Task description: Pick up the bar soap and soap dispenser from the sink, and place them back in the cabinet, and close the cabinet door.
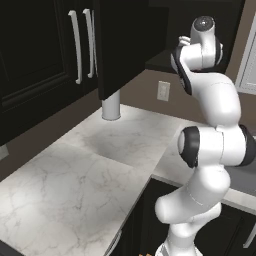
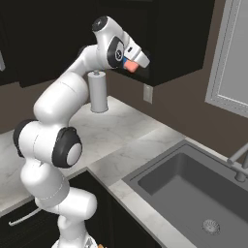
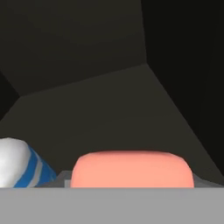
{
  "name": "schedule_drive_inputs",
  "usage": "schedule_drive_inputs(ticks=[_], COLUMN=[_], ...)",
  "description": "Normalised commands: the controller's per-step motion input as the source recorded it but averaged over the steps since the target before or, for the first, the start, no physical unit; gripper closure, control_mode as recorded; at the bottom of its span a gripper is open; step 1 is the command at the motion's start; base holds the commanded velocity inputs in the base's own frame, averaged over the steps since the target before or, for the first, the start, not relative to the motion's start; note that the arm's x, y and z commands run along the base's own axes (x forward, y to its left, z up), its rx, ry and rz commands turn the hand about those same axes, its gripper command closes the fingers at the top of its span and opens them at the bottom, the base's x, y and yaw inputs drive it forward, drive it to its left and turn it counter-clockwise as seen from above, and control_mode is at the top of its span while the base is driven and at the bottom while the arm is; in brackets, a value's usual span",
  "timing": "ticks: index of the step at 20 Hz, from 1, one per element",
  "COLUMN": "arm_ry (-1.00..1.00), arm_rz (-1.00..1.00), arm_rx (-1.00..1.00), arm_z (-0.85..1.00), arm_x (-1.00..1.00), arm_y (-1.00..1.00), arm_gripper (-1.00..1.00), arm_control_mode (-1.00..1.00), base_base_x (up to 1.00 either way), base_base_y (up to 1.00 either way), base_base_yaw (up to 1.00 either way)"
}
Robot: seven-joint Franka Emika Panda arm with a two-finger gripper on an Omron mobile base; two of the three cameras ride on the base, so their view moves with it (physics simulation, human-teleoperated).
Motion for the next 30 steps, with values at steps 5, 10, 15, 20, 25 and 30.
schedule_drive_inputs(ticks=[5, 10, 15, 20, 25, 30], arm_ry=[0.01, 0.0, 0.0, 0.0, 0.02, 0.0], arm_rz=[0.0, 0.0, 0.0, 0.0, 0.01, 0.0], arm_rx=[0.0, 0.0, 0.0, 0.0, 0.0, 0.0], arm_z=[0.0, 0.0, 0.0, 0.0, 0.0, 0.0], arm_x=[0.07, 0.16, 0.23, 0.15, 0.0, 0.0], arm_y=[-0.22, -0.25, -0.24, -0.22, -0.15, 0.0], arm_gripper=[1.0, 1.0, 1.0, 1.0, 1.0, 1.0], arm_control_mode=[-1.0, -1.0, -1.0, -1.0, -1.0, -1.0], base_base_x=[0.0, 0.0, 0.0, 0.0, 0.0, 0.0], base_base_y=[0.0, 0.0, 0.0, 0.0, 0.0, 0.0], base_base_yaw=[0.0, 0.0, 0.0, 0.0, 0.0, 0.0])
